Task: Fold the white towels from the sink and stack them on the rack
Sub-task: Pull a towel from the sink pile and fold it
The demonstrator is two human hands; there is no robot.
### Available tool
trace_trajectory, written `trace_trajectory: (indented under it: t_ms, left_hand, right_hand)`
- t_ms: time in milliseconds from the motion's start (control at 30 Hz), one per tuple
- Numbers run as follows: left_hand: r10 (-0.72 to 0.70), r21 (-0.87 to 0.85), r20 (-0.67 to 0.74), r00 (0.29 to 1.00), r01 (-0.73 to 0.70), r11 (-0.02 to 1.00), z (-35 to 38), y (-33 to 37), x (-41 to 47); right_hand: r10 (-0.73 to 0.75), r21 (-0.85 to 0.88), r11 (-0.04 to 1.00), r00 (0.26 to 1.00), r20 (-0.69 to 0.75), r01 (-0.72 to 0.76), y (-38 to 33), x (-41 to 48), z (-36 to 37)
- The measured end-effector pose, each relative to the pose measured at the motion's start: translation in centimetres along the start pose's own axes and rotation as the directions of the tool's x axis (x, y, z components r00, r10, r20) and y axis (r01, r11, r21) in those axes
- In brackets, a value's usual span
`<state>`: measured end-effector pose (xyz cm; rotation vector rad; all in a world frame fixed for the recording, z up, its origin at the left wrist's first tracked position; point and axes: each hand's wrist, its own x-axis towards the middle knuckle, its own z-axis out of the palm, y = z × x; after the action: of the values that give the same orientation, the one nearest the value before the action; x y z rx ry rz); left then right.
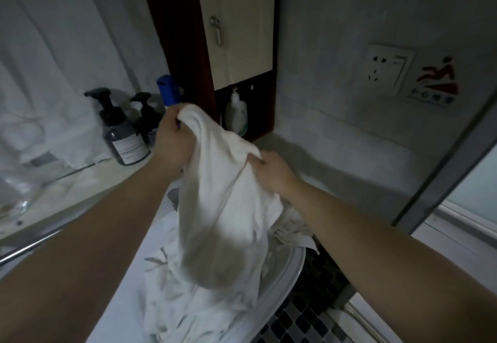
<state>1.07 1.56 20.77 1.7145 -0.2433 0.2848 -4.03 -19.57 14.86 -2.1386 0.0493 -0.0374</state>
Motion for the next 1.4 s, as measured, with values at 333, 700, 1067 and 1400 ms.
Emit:
trace_trajectory:
  t_ms: [333,700,1067,1400]
  left_hand:
    - [-0.274,0.445,0.584,0.764,-0.02,0.895,0.7,-2.6,-4.7]
    - [-0.213,0.312,0.241,0.947,0.133,0.941,0.1,-4.7,-3.9]
    - [-0.043,0.137,0.145,0.989,0.023,0.99,-0.9,-0.8,-1.9]
    - [0.176,0.618,0.385,0.906,-0.394,0.68,-2.1,0.8,-2.2]
  right_hand:
    - [0.058,0.312,0.948,0.998,0.032,-0.065,-3.6,0.5,1.9]
    - [-0.052,0.25,0.968,0.967,0.251,-0.013,-3.9,-0.1,1.2]
    - [-0.146,0.049,0.988,0.989,0.008,0.146,-5.4,0.5,2.0]
    - [-0.246,0.098,0.96,0.958,-0.148,0.261,-10.2,2.0,-0.4]
